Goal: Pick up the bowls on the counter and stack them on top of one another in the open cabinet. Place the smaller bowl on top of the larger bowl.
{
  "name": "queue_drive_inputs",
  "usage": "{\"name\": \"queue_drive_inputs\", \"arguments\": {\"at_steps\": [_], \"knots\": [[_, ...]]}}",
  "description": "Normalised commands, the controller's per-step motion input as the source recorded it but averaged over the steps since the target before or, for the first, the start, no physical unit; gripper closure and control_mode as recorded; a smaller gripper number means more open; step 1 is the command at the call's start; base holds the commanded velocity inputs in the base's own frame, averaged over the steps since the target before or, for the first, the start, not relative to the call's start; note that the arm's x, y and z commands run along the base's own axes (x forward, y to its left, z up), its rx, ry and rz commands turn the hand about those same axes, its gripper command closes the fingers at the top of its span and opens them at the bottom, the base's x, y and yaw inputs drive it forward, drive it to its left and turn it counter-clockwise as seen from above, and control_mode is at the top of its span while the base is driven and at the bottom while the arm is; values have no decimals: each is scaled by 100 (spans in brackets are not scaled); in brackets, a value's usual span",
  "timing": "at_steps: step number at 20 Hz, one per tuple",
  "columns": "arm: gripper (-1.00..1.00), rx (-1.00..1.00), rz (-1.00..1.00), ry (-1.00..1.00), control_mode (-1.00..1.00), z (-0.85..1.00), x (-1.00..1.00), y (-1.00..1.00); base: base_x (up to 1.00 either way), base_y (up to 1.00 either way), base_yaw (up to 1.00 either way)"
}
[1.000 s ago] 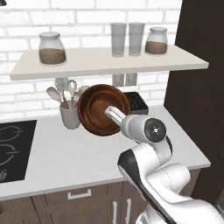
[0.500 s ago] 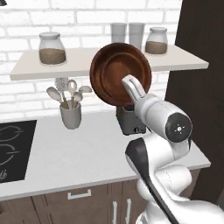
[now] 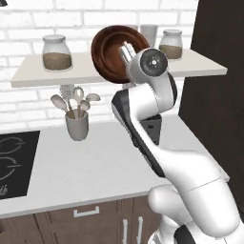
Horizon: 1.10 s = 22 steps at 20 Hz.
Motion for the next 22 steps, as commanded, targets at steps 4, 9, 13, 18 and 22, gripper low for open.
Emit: {"name": "queue_drive_inputs", "arguments": {"at_steps": [4, 9, 13, 18, 22], "knots": [[100, -1, 0, 7, -100, -1, 11, 6, 0, 0, 0], [100, 0, 0, 0, -100, -4, 52, 15, 0, 0, 0], [100, 0, 0, 11, -100, -12, 90, 3, 0, 0, 0], [100, 0, 0, 4, -100, -12, 99, 24, 0, 0, 0], [100, 0, -1, 0, -100, -1, 92, 56, 0, 0, 0]]}}
